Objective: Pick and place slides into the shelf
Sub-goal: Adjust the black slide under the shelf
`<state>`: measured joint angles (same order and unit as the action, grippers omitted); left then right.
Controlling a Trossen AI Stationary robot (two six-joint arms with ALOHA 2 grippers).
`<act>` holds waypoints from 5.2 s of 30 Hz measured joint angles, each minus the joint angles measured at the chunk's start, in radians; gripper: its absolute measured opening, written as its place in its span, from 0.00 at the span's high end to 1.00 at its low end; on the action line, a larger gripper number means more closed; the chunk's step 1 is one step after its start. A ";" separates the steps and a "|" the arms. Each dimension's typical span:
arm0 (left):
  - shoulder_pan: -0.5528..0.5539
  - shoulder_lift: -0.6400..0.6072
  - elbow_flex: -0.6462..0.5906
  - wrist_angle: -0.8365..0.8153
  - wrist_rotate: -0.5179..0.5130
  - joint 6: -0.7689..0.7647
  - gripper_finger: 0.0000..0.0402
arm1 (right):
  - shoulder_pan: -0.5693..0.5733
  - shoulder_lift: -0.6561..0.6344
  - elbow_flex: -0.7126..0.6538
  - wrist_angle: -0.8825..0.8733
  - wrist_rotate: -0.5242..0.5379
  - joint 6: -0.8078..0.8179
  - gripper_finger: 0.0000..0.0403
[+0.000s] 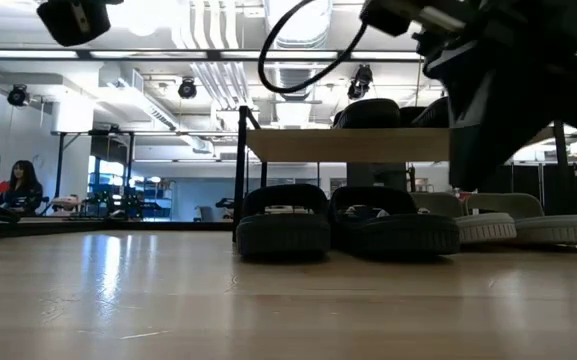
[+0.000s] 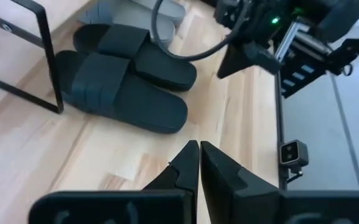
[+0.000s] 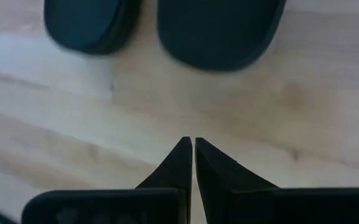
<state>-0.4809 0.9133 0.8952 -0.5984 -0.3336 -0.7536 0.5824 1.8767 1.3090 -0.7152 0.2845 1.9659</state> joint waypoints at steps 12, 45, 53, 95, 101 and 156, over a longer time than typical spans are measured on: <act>0.000 -0.079 -0.051 -0.010 -0.052 0.040 1.00 | -0.025 0.085 0.008 -0.027 0.003 0.001 0.97; 0.002 -0.059 -0.052 -0.005 -0.085 0.079 1.00 | -0.093 0.118 0.111 0.099 0.003 -0.224 0.97; 0.002 -0.056 -0.052 -0.002 -0.085 0.080 1.00 | -0.112 0.261 0.187 0.227 0.004 -0.223 0.97; 0.001 -0.022 -0.052 0.003 -0.081 0.079 1.00 | -0.169 0.288 0.395 -0.181 -0.051 -0.443 0.97; 0.001 0.002 -0.052 0.035 -0.068 0.080 1.00 | -0.096 0.260 0.315 -0.265 -0.068 -0.151 0.97; 0.001 0.031 -0.051 0.031 -0.091 0.080 1.00 | -0.222 0.147 0.150 0.261 0.180 -0.549 0.97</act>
<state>-0.4803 0.9447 0.8438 -0.5677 -0.4245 -0.6735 0.3603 2.0238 1.4588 -0.4539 0.4646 1.4168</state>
